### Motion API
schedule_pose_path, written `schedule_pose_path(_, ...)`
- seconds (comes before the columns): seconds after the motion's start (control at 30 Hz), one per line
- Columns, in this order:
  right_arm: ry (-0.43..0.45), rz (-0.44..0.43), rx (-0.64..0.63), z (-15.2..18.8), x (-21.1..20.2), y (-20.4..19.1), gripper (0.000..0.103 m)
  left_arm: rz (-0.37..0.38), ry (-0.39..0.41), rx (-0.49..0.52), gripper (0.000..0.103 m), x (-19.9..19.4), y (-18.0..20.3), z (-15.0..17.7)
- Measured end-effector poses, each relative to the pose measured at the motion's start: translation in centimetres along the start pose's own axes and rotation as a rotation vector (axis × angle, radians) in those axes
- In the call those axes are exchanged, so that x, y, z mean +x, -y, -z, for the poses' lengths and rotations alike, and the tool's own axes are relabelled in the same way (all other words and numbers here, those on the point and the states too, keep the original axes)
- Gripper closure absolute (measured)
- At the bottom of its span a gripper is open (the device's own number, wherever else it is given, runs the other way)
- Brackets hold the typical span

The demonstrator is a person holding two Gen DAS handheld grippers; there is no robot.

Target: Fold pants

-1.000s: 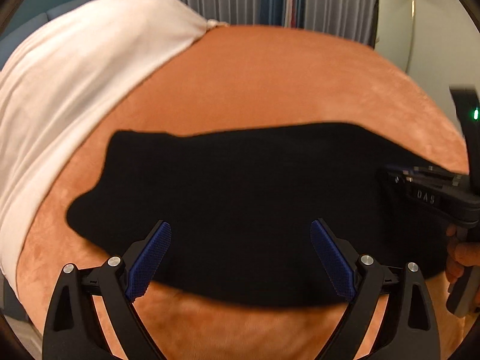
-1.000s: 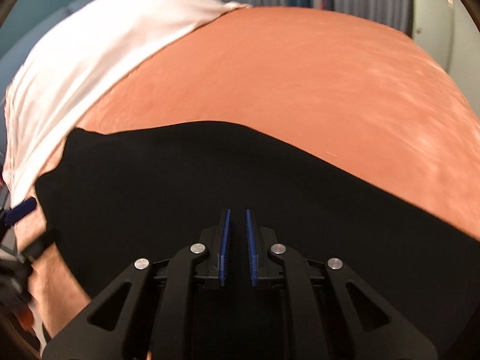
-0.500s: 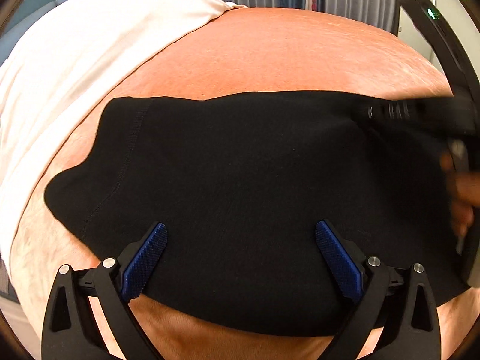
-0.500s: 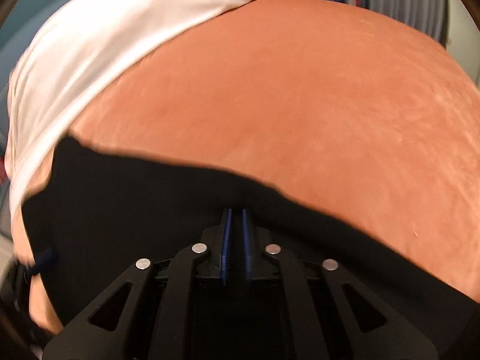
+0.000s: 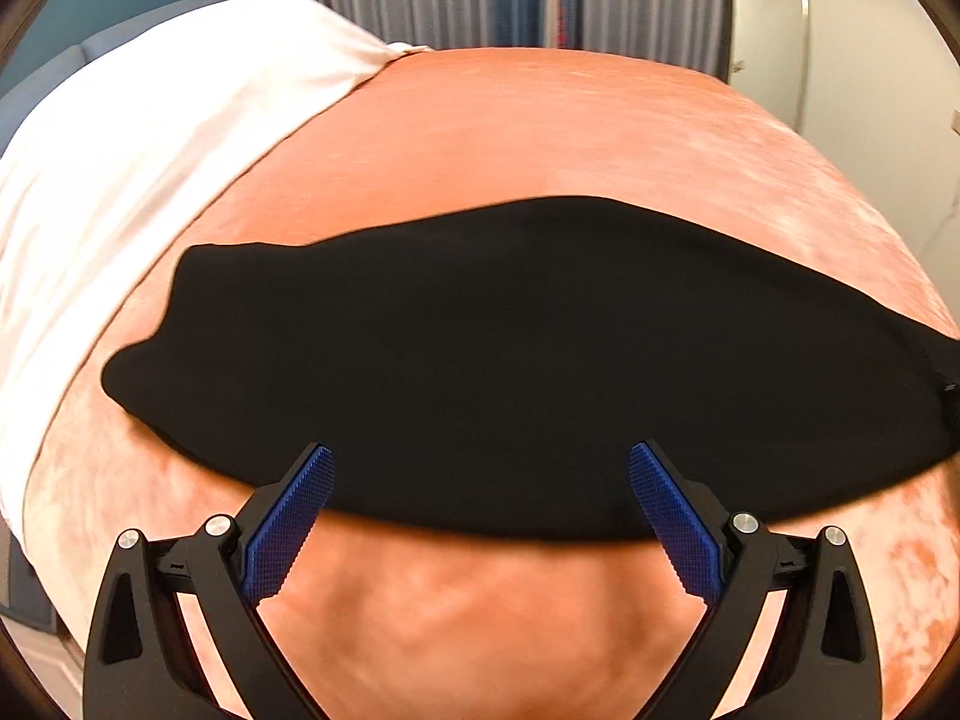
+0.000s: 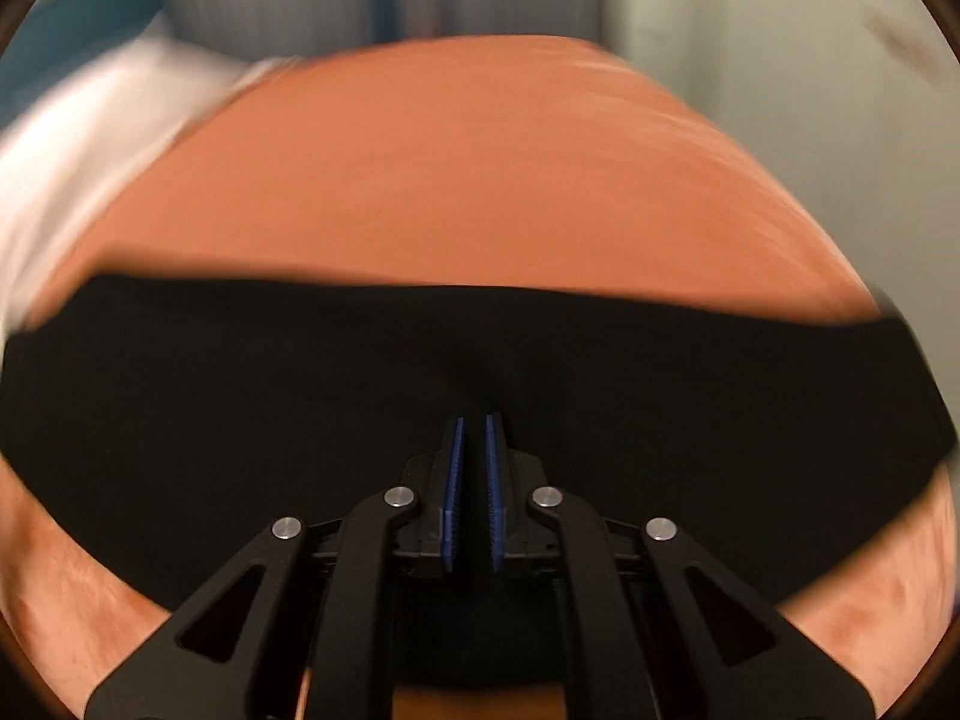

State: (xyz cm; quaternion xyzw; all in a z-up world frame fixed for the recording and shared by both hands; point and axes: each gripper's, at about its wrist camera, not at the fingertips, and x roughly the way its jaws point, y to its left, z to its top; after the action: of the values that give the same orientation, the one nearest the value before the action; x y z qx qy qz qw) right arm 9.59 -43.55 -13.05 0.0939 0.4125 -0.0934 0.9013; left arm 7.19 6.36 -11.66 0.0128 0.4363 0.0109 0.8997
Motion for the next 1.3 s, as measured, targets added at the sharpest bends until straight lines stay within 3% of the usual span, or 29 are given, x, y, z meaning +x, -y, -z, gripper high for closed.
schedule_pose_path(0.07,0.028,0.047,0.064,-0.3,-1.3,4.6,0.091,0.008,-0.006,0.012,0.006,0.1,2.3,-0.7)
schedule_pose_path(0.13,-0.007,0.134,0.086,-0.2,-0.8,9.1,0.097,0.019,-0.007,0.032,0.006,-0.2,4.6,-0.5)
schedule_pose_path(0.17,0.005,0.136,0.114,0.1,-1.3,10.9,0.099,0.022,-0.007,0.039,0.006,-0.4,5.6,-0.5)
schedule_pose_path(0.23,0.057,0.047,0.246,0.6,-3.6,14.6,0.1,0.03,-0.007,0.062,0.006,-0.8,7.5,-0.4)
schedule_pose_path(0.27,0.074,0.038,0.273,0.8,-4.3,15.4,0.097,0.028,-0.007,0.079,0.006,-1.0,8.5,-0.4)
schedule_pose_path(0.33,0.081,0.104,0.239,1.4,-5.4,15.6,0.091,0.024,-0.005,0.095,0.006,-1.2,10.0,-0.5)
schedule_pose_path(0.47,0.076,0.087,0.212,2.2,-5.7,15.3,0.087,0.033,-0.011,0.113,0.006,-1.0,12.9,-0.4)
schedule_pose_path(0.5,0.078,0.09,0.213,3.1,-5.6,15.7,0.072,0.028,-0.01,0.127,0.006,-1.0,14.0,-0.2)
schedule_pose_path(0.57,0.082,0.101,0.204,2.2,-5.5,16.0,0.053,0.017,-0.007,0.155,0.006,-1.2,15.5,0.2)
schedule_pose_path(0.7,0.07,0.042,0.191,1.3,-5.3,16.7,0.052,-0.053,0.033,0.229,0.006,-1.4,18.3,0.3)
schedule_pose_path(0.77,0.041,0.016,0.179,0.7,-4.1,16.6,0.043,-0.056,0.031,0.227,0.006,-1.3,18.9,0.1)
schedule_pose_path(0.93,-0.011,-0.052,0.213,0.1,-1.6,17.0,0.041,-0.068,0.041,0.203,0.006,-1.3,19.4,-0.2)
schedule_pose_path(1.03,-0.008,-0.058,0.211,0.0,-1.2,16.8,0.044,-0.086,0.027,0.193,0.006,-0.9,19.3,-0.3)
schedule_pose_path(1.1,-0.003,-0.078,0.207,0.0,-1.5,16.6,0.069,-0.092,0.025,0.184,0.006,-0.7,18.9,-0.3)
schedule_pose_path(1.17,-0.007,-0.105,0.224,0.0,-1.7,16.3,0.08,-0.092,0.021,0.17,0.006,-0.6,18.4,-0.3)
schedule_pose_path(1.3,0.033,-0.094,0.214,-0.8,-3.1,14.5,0.085,-0.091,0.019,0.143,0.006,-0.6,16.8,-0.2)
